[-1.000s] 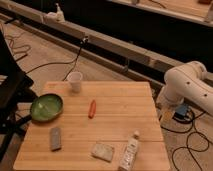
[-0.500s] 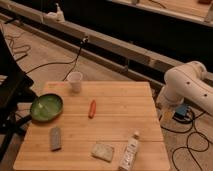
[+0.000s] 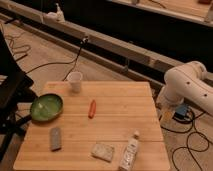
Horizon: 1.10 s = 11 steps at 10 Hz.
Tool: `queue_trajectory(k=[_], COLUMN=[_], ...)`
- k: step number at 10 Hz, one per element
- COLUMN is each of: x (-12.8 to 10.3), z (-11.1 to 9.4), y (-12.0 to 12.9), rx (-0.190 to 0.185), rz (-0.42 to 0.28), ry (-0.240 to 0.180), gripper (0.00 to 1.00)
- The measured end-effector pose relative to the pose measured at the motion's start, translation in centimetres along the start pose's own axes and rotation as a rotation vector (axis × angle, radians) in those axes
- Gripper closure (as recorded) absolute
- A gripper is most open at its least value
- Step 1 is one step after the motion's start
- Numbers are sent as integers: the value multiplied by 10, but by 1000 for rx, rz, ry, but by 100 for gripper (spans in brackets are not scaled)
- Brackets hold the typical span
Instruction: Place the white sponge in the ceramic bowl
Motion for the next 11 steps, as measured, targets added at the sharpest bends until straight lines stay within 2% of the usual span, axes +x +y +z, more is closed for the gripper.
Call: queue_trajectory(k=[8, 9, 11], x=[-2, -12, -58], z=[-1, -1, -3], y=[0, 2, 9], rx=[0, -8, -43], rz=[2, 10, 31], ry=[-8, -44, -171], gripper=[35, 35, 35])
